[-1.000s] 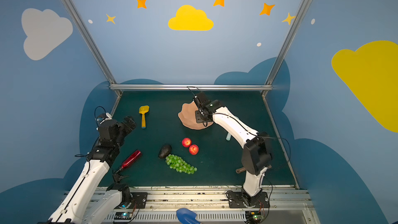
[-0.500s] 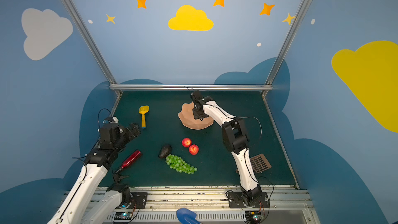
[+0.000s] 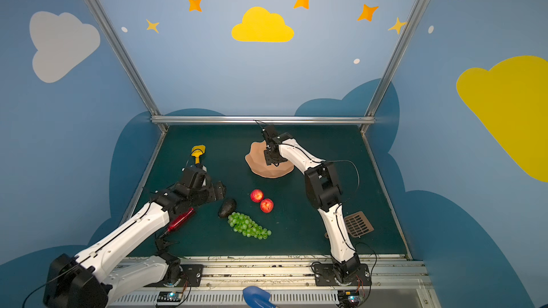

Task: Arrange fruit in a fruit bowl
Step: Place the fruit in the fruit bowl.

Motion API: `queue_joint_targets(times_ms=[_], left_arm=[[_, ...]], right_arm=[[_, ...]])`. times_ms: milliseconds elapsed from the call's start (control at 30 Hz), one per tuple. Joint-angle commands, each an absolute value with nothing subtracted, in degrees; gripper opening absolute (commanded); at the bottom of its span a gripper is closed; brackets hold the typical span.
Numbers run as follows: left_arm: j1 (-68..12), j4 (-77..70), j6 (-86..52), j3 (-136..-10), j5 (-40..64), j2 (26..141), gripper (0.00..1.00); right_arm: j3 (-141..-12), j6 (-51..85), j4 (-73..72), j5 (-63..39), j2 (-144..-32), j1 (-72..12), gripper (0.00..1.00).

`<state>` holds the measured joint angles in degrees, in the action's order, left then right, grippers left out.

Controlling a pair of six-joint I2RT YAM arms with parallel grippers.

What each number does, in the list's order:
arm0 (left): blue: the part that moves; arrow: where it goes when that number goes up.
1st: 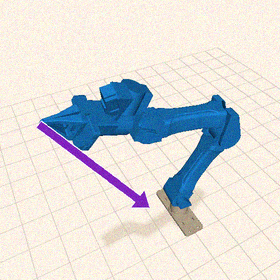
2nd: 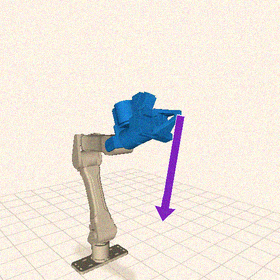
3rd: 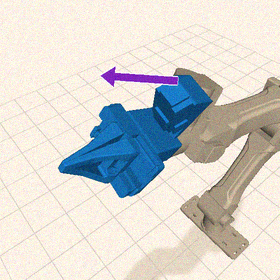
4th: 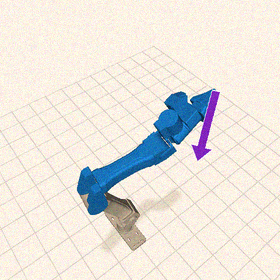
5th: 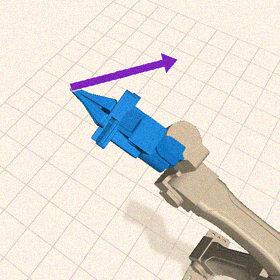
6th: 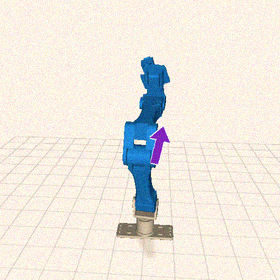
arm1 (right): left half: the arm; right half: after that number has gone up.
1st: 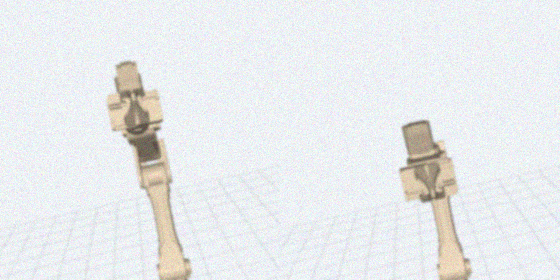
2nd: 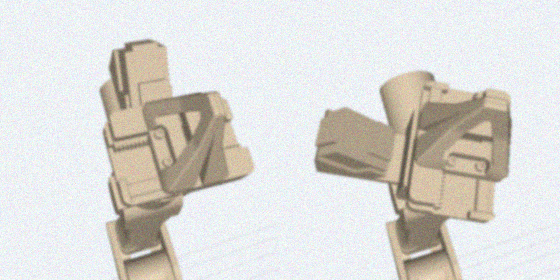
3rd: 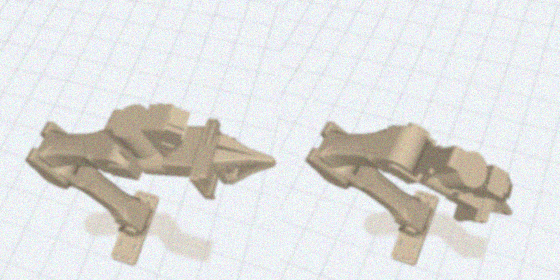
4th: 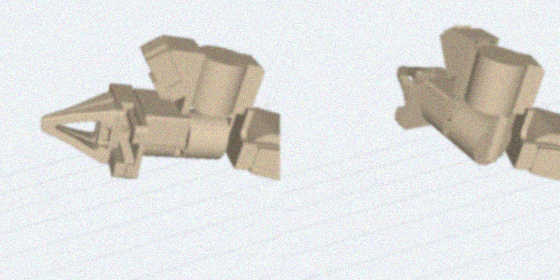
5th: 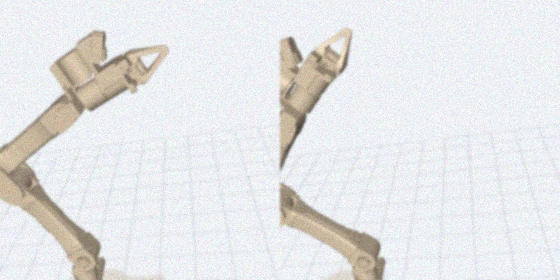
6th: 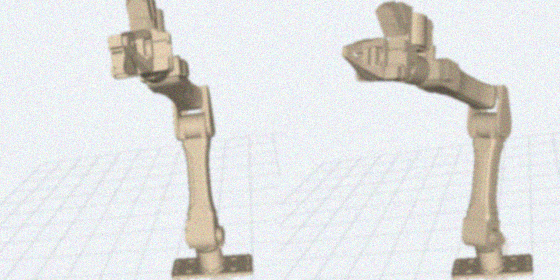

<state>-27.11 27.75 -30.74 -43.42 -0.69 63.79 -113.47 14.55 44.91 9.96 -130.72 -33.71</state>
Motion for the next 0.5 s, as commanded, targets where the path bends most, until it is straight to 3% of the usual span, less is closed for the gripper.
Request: queue_joint_targets(times_ms=[0,233,467], left_arm=[[-29.6,27.3,-32.6,-43.7,-0.9,65.8,0.99],[-32.2,27.0,-32.7,-44.4,-0.7,70.5,1.0],[-32.3,29.2,-31.7,-46.4,2.2,76.1,0.99]], right_arm=[[-115.0,14.9,44.4,9.3,-132.6,-33.7,0.56],[-115.7,15.5,44.4,8.8,-134.6,-33.6,0.56],[-115.6,16.0,44.3,7.5,-131.9,-33.3,0.7]])
